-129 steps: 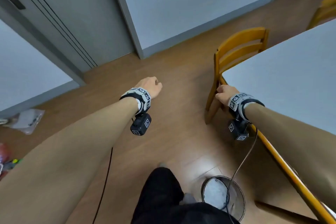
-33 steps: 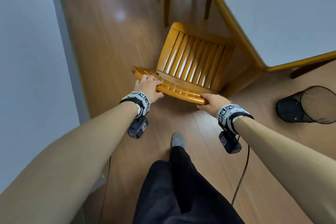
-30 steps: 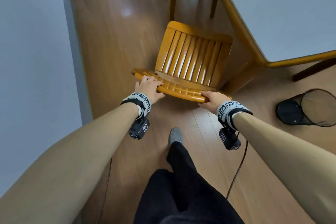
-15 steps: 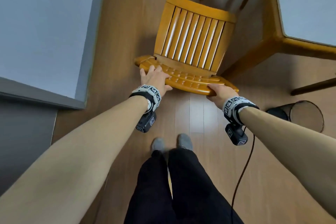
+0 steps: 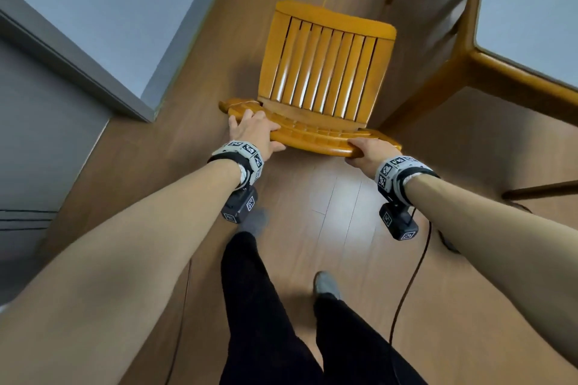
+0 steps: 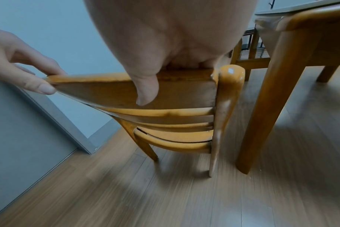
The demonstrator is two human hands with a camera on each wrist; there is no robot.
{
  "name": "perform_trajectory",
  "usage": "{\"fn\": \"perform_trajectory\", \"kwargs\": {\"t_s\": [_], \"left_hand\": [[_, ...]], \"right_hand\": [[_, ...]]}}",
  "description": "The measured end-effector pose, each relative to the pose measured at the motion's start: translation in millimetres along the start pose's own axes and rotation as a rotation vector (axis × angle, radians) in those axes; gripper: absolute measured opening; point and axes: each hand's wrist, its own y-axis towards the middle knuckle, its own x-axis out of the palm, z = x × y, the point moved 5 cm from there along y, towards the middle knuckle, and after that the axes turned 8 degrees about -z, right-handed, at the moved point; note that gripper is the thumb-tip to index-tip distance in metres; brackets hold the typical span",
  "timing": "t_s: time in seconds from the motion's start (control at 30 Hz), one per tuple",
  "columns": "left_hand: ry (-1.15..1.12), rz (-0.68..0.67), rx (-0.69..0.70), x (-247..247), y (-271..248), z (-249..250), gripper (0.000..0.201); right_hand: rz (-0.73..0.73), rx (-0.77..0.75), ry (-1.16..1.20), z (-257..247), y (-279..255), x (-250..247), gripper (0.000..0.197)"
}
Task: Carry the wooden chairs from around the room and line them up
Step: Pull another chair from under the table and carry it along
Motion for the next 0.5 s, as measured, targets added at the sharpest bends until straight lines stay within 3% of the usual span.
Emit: {"fn": "perform_trajectory", "kwargs": {"t_s": [0.23, 0.5], "left_hand": [[-0.071, -0.033, -0.110, 45, -74, 62, 0.052], [-0.119, -0.120, -0.152, 75, -127, 113, 0.053]], "right_hand": [[0.051, -0.131, -0.173, 45, -49, 11, 0.017], [0.075, -0.170, -0.278, 80, -92, 21, 0.031]]}}
